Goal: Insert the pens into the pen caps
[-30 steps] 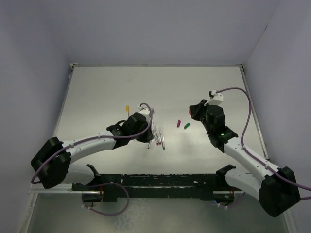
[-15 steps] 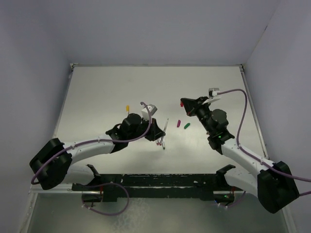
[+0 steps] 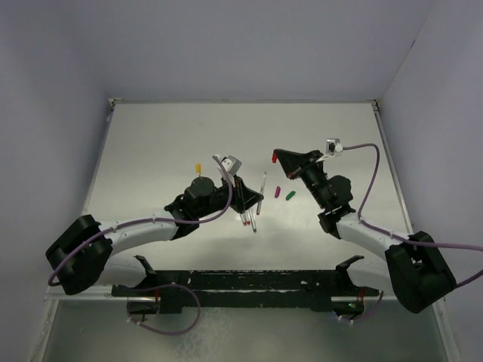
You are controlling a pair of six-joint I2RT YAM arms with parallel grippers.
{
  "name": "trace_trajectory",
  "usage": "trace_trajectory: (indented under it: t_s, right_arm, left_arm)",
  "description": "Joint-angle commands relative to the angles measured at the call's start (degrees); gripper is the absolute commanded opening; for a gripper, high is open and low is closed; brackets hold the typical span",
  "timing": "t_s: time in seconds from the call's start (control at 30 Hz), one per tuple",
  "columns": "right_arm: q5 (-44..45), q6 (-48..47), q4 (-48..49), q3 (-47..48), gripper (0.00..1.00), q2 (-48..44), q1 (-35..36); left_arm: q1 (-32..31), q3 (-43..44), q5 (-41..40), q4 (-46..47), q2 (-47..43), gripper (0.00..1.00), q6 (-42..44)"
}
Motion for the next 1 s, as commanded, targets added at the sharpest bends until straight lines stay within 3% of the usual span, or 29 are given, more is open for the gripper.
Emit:
trace_trajectory:
  t_s: [0.0, 0.97]
  right_arm:
    - [-2.07, 4.54, 10.16, -0.13, 0.0, 1.14, -0.07]
    - [-7.6, 6.73, 12.52, -1.21, 0.0, 3.84, -0.03]
  left_arm:
    - [-0.43, 1.06, -0.54, 7.13, 0.69, 0.0, 2.31]
    - [-0.42, 3.26, -2.17, 8.14, 2.51, 0.0, 2.9]
